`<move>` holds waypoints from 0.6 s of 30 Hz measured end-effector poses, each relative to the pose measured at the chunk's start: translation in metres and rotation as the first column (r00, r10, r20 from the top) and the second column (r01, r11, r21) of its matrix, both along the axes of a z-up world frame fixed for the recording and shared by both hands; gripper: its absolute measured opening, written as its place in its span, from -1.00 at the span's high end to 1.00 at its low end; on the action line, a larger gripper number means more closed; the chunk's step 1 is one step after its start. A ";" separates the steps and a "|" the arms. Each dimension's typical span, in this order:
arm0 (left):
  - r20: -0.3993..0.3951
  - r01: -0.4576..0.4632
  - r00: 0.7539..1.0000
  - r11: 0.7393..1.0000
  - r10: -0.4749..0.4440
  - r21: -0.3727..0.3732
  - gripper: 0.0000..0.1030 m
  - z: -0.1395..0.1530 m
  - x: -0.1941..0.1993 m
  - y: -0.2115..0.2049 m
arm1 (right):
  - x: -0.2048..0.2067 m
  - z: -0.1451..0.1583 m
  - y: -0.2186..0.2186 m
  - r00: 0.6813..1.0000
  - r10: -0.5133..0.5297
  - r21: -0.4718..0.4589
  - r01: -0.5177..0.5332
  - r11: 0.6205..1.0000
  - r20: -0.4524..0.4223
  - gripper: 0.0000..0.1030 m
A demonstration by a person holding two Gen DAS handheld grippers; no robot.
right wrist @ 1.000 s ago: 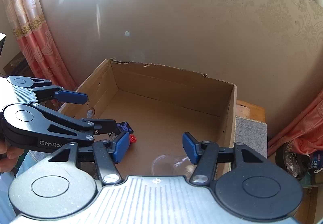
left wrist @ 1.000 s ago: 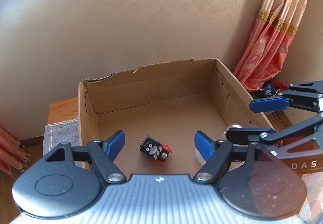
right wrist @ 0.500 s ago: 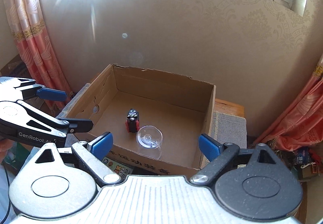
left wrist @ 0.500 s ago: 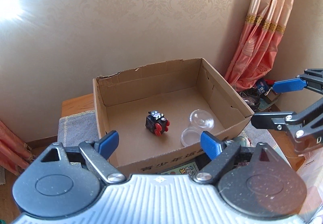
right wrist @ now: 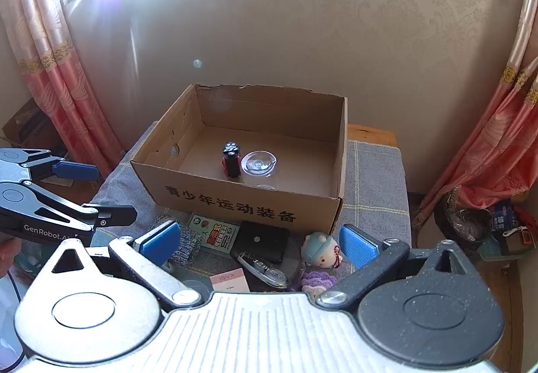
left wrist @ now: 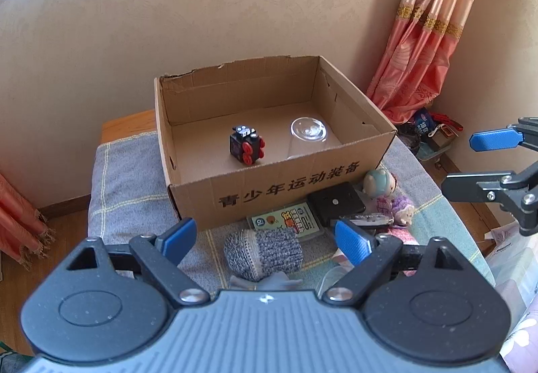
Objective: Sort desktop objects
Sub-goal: 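Move both open tools back toward the remaining objects on the towel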
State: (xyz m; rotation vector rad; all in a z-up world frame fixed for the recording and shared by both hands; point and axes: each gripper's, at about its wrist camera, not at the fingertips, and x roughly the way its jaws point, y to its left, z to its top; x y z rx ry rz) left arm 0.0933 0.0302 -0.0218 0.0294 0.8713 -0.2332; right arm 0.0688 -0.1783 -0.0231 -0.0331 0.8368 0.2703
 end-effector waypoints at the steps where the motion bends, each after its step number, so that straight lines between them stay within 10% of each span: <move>1: -0.002 0.001 1.000 1.000 -0.001 0.004 -0.75 -0.002 -0.003 -0.001 | -0.003 -0.002 0.000 1.000 -0.001 0.009 0.001 1.000 -0.005 -0.99; 18: -0.060 0.032 0.998 0.999 -0.030 0.021 -0.75 -0.045 -0.029 -0.004 | -0.037 -0.046 0.004 0.994 0.032 0.015 -0.031 0.999 -0.108 -0.99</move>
